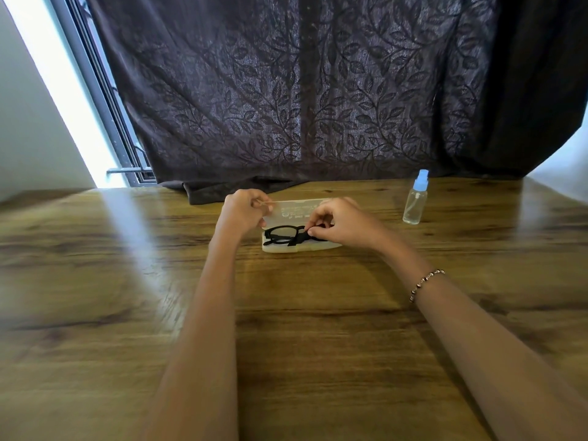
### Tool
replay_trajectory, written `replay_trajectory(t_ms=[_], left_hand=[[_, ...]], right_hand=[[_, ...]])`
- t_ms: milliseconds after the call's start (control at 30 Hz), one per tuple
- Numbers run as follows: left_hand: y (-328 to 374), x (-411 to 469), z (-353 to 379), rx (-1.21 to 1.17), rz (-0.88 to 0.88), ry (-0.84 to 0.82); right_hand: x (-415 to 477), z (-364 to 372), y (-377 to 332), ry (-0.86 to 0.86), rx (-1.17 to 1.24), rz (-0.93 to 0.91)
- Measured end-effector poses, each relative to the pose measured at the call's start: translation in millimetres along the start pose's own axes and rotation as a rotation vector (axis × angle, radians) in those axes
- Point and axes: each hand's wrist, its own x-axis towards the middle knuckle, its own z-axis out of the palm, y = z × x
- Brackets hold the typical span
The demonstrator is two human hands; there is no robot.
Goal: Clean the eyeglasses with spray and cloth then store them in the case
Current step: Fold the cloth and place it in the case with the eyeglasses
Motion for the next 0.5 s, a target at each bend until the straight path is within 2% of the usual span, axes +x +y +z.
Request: replay_trajectory(t_ms=[300, 500], left_hand=[[1, 0, 0, 0.002, 0.002, -0.006], [1, -1, 0, -0.017, 0.017, -0.011]], right_hand=[[0, -11, 7, 0.145, 0.008, 0.016], [0, -6, 13, 0.199, 0.171, 0.084]])
